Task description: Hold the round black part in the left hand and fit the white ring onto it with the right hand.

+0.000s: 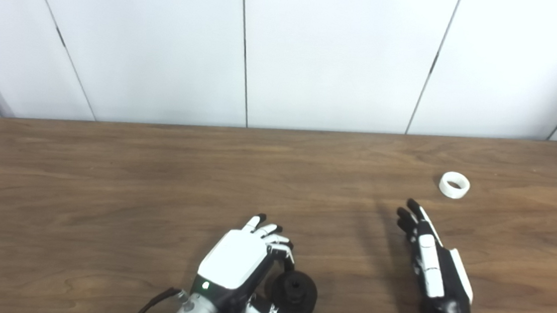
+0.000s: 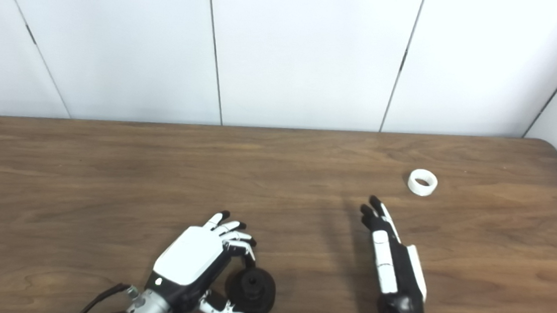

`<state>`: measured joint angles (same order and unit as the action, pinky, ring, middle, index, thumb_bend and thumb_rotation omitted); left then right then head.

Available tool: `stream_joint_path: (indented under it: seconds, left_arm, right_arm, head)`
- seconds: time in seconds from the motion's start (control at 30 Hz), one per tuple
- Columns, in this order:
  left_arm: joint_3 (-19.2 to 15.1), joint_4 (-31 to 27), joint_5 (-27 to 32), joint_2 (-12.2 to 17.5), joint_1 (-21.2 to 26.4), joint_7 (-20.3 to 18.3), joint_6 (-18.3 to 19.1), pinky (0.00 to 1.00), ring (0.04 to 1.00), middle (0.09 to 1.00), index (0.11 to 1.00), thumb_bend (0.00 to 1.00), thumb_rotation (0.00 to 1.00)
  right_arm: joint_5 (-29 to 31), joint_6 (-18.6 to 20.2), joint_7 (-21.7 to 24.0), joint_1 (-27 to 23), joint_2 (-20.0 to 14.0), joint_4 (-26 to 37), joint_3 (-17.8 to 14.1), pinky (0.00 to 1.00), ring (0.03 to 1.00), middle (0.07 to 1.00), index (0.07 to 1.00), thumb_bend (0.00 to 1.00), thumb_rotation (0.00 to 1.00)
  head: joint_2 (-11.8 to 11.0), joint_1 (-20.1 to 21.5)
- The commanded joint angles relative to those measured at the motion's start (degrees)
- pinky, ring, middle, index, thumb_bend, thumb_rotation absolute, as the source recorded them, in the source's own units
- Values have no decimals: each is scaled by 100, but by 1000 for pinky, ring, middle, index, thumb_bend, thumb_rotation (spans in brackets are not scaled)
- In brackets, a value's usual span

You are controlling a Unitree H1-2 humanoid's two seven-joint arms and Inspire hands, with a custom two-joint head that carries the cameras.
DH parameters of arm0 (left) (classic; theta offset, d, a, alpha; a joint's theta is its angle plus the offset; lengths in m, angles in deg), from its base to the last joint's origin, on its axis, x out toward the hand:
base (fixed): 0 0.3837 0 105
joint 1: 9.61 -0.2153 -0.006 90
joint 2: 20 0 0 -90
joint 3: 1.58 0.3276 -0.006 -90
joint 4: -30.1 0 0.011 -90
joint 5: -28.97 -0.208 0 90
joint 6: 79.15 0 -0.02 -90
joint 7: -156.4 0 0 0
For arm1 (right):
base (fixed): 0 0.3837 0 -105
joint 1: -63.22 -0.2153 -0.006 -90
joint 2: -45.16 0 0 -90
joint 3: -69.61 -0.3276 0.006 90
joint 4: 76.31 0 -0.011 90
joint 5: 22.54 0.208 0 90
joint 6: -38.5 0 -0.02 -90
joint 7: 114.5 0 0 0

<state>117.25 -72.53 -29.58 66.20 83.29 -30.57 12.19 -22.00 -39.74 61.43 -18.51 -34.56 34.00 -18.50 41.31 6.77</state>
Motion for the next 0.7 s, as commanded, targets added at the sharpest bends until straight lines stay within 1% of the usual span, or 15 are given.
stream_joint_path:
  seconds: [0.0, 0.1, 0.23, 0.37, 0.47, 0.57, 0.67]
  left_arm:
    - [12, 6, -128, -7, 44, 153, -121, 1000, 904, 791, 484, 524, 55]
    - [10, 93, -115, -16, 12, 245, -166, 1000, 904, 792, 484, 524, 54]
    - [15, 183, -138, -10, -19, 353, -196, 1000, 904, 793, 484, 524, 55]
    - [-3, 248, -100, -15, -45, 387, -211, 1000, 913, 799, 485, 524, 54]
    - [-20, 292, -75, -3, -47, 413, -230, 1000, 921, 802, 485, 524, 54]
    - [-46, 298, -77, 31, -37, 387, -227, 1000, 921, 802, 485, 525, 55]
    - [-61, 304, -77, 69, -30, 392, -257, 1000, 918, 802, 485, 525, 55]
  right_arm:
    - [-40, -22, 4, 76, 167, 272, -7, 1000, 930, 906, 932, 490, 1000]
    - [-33, 17, 18, 73, 139, 324, -23, 1000, 941, 910, 935, 480, 1000]
    - [45, -28, 35, 41, 109, 332, -96, 1000, 937, 906, 935, 467, 1000]
    - [51, 30, 45, -4, 77, 384, -167, 1000, 932, 903, 936, 512, 966]
    - [72, 187, 24, -79, 78, 459, -251, 1000, 946, 912, 943, 536, 935]
    - [-103, 256, -6, -203, 8, 495, -294, 1000, 934, 912, 938, 502, 919]
    - [-309, 176, 11, -326, -103, 494, -317, 1000, 920, 908, 920, 485, 902]
  head:
    - [23, 23]
    - [51, 55]
    - [77, 79]
    - [101, 105]
    - [111, 186]
    - [103, 282]
    - [76, 418]
